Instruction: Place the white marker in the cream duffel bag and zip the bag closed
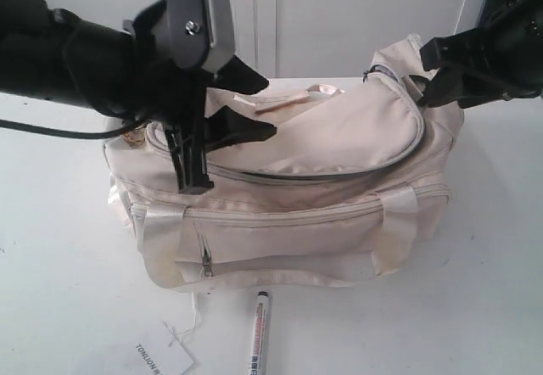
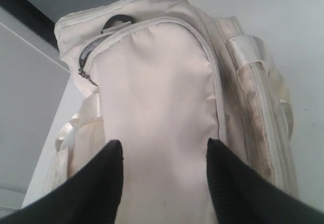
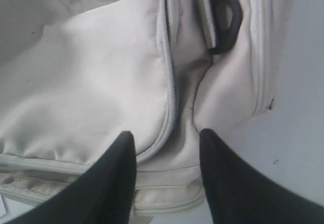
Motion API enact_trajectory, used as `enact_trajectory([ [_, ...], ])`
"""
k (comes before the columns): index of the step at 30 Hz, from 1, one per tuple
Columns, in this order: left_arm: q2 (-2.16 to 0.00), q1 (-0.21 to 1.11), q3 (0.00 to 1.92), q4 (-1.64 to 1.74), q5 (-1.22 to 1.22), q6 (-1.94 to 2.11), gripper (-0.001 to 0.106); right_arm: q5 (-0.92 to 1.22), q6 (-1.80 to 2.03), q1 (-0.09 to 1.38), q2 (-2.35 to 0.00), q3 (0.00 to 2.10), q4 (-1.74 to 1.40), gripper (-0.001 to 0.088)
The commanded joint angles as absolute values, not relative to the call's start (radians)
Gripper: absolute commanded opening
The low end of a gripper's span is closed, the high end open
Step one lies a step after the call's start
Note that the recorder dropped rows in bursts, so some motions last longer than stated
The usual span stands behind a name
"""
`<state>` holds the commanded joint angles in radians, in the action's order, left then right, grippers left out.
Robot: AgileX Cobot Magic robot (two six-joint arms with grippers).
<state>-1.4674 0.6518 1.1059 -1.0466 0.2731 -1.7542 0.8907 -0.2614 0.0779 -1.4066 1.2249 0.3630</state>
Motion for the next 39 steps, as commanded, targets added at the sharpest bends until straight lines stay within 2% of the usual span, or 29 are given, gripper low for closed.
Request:
enact_trajectory([
  [8,-1.545,0.749,1.108,-1.047,0.208,-1.754,0.055,0.884,-0.261,0.078,-1.407,1.220,0.363,0.0390],
  [27,-1.618,0.751,1.108,-1.047,-0.032,-1.752,0.055,0.878,-0.261,0.078,-1.407,1.219,0.363,0.0390],
  [39,-1.616,0.751,1.108,-0.981,-0.036,-1.752,0.055,0.876,-0.261,0.078,-1.407,1.219,0.363,0.0390],
])
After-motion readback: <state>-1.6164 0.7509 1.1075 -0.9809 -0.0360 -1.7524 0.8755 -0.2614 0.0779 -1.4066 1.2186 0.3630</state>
